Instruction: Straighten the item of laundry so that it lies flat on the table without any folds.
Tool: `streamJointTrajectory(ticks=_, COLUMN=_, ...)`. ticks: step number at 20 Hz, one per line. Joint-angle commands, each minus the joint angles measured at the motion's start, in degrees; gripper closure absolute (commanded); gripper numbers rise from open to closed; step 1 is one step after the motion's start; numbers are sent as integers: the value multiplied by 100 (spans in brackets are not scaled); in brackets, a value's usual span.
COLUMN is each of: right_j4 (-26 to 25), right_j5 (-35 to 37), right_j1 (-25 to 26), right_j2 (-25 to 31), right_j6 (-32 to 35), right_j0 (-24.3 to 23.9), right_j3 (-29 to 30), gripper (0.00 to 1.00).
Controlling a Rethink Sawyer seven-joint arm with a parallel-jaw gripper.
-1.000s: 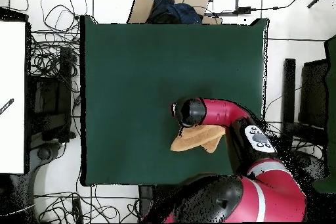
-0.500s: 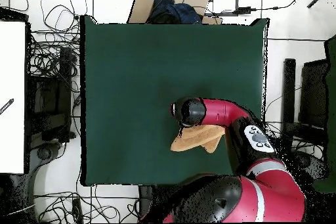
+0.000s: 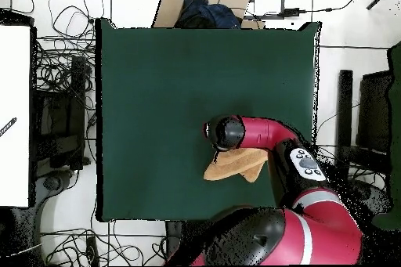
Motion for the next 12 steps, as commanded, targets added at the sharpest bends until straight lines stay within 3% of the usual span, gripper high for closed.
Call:
streamJointTrajectory(ticks=1, right_j4=-295, right_j5=-573, right_j1=1210, right_j2=-156, right_j6=472, right_j0=28, right_j3=-756, gripper=0)
streamJointTrajectory(ticks=12, right_j4=-392, right_j5=-402, right_j1=1623, right_j2=-106, right_j6=315, right_j0=-34, right_j3=-1059, gripper=0)
